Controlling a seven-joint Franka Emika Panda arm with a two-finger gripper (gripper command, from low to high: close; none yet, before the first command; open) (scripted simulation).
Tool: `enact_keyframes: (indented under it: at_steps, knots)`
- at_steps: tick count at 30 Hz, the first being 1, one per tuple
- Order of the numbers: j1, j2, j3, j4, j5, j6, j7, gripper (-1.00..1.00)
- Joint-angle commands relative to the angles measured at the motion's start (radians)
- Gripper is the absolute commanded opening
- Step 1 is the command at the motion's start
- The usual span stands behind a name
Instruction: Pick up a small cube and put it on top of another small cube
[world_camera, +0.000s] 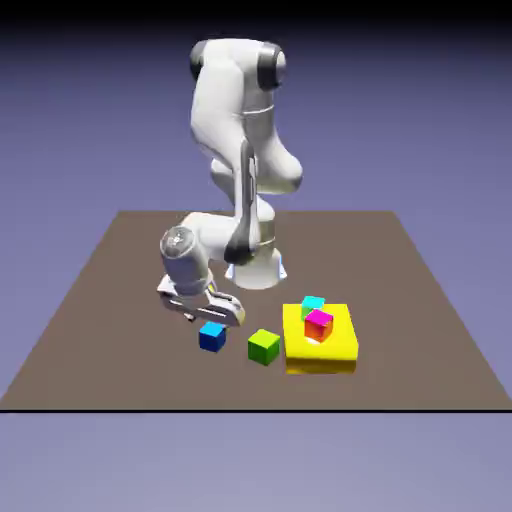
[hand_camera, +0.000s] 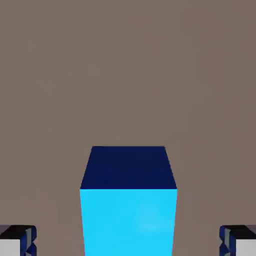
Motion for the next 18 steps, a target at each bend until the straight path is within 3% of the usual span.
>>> enact_keyframes:
  at_steps: [1, 2, 8, 18]
  knots:
    - [-0.002, 0.028, 0.004, -0.005, 0.005, 0.033, -0.004, 0.0]
    - [-0.002, 0.028, 0.004, -0.005, 0.005, 0.033, -0.004, -1.0]
    - [0.006, -0.148, -0.011, 0.024, -0.022, -0.17, 0.029, -1.0]
    - [-0.081, -0.274, 0.323, 0.044, 0.228, -0.254, 0.458, -1.0]
